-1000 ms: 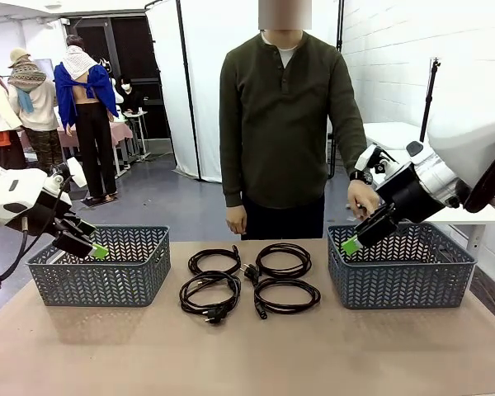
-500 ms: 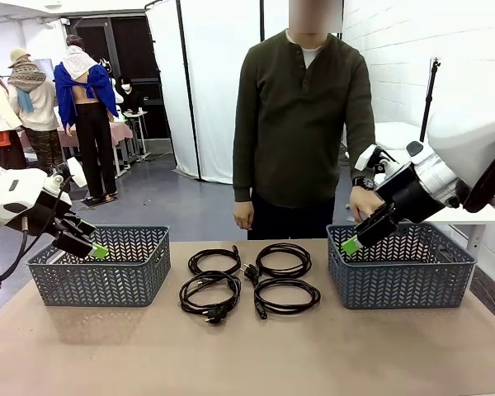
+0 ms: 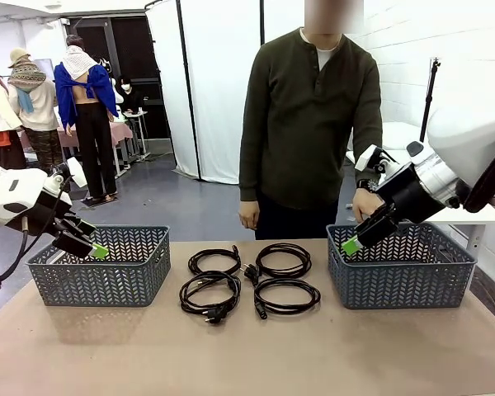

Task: Organize the cables according to human instructions.
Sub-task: Pick up a bundle of cables and place it in the basket indicated by the human.

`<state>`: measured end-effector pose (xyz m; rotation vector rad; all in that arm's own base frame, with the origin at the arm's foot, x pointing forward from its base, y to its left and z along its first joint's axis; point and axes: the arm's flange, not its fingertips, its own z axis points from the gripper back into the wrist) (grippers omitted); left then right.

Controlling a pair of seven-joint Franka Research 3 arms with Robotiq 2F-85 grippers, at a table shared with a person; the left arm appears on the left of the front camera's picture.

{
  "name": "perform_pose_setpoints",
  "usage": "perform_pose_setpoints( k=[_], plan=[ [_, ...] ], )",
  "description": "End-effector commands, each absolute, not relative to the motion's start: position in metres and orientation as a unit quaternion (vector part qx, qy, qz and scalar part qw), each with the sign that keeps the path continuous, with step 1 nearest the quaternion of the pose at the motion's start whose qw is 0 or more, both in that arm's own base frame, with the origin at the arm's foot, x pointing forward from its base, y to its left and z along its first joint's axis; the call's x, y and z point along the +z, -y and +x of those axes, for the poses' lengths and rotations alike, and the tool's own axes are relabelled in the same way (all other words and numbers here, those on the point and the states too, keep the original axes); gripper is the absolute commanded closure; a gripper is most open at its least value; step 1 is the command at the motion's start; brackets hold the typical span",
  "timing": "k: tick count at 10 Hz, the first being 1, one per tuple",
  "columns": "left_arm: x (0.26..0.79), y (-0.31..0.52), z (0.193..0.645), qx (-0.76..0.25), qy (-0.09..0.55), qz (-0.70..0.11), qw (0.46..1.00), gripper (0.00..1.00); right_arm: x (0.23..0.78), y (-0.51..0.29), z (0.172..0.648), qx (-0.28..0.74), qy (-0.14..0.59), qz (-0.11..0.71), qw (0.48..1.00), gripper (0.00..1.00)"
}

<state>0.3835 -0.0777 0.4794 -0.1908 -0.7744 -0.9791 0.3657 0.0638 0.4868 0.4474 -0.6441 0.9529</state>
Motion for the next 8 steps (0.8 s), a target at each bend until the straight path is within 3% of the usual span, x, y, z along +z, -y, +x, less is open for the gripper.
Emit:
perform_pose_setpoints(
  k=[1, 8],
  plan=[
    [0.4772, 0.0762, 0.3855, -0.457, 0.362, -0.093, 0.807, 0.0, 0.4825, -0.0644, 0.3707, 0.456, 0.311, 0.216, 0.805, 0.0],
    [0.4772, 0.0762, 0.3855, -0.457, 0.362, -0.093, 0.807, 0.0, 0.4867, -0.0637, 0.3655, 0.447, 0.302, 0.209, 0.815, 0.0]
  ],
)
